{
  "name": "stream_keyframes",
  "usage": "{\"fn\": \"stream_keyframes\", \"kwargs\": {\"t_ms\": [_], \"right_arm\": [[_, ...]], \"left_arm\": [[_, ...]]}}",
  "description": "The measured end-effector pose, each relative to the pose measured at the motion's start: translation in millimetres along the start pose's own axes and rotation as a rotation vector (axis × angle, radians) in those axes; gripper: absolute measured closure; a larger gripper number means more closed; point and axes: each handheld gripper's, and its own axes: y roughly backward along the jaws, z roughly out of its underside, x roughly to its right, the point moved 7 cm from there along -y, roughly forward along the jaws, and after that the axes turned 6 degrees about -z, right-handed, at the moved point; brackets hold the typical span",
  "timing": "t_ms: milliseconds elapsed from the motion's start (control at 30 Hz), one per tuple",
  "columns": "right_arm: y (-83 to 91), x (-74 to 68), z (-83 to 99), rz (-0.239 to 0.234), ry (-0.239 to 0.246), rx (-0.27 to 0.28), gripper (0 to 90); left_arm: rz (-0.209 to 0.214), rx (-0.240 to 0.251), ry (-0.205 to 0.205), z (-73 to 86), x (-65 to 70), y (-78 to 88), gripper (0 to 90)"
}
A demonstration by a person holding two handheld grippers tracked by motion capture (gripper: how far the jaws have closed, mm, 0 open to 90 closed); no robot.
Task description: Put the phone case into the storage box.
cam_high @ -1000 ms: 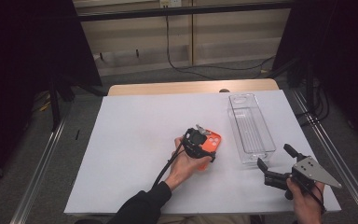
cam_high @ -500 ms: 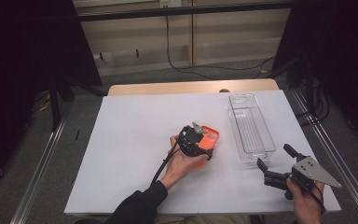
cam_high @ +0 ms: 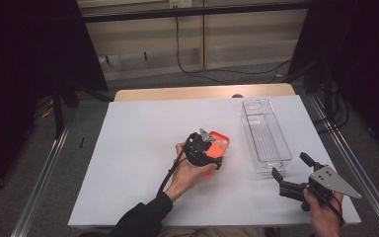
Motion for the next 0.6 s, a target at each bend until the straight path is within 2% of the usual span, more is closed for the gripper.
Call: {"fn": "stream_keyframes", "kwargs": {"t_ms": [367,600], "right_arm": [[-0.6,-0.5,0.3,-0.001,-0.003,0.000,0.0],[-0.9,-0.7,0.6,0.000,-0.004,-0.003,0.0]], "left_arm": [[0.000,0.011,-0.030,4.4,2.9,10.1,14.1],[-0.002,0.022,-0.042,8.8,-2.0,20.0,14.1]]}}
